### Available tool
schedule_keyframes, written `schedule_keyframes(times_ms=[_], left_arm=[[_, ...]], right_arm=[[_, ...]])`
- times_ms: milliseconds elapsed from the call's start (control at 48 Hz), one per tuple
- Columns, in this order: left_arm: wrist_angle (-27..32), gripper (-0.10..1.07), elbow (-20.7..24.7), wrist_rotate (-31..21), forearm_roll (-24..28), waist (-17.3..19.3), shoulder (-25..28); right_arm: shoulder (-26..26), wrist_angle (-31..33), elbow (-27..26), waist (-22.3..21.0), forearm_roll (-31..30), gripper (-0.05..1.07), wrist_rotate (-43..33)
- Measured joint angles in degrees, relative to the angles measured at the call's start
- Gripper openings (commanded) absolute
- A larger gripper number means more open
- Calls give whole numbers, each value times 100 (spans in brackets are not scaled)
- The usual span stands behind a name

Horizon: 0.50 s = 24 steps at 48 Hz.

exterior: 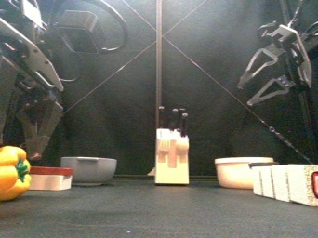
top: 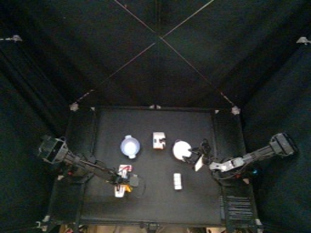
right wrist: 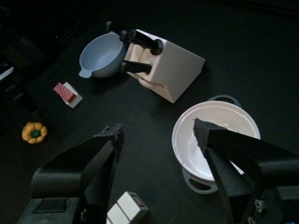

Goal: Put squash below salmon sushi

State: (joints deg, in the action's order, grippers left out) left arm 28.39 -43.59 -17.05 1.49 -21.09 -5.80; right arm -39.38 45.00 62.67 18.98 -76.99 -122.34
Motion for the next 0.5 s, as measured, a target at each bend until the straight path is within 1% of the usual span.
schedule_keyframes(times_ms=[500], left_arm=[[158, 97, 79, -9, 18, 9, 0]], right_arm=[[0, 0, 0, 0, 0, 95, -9]])
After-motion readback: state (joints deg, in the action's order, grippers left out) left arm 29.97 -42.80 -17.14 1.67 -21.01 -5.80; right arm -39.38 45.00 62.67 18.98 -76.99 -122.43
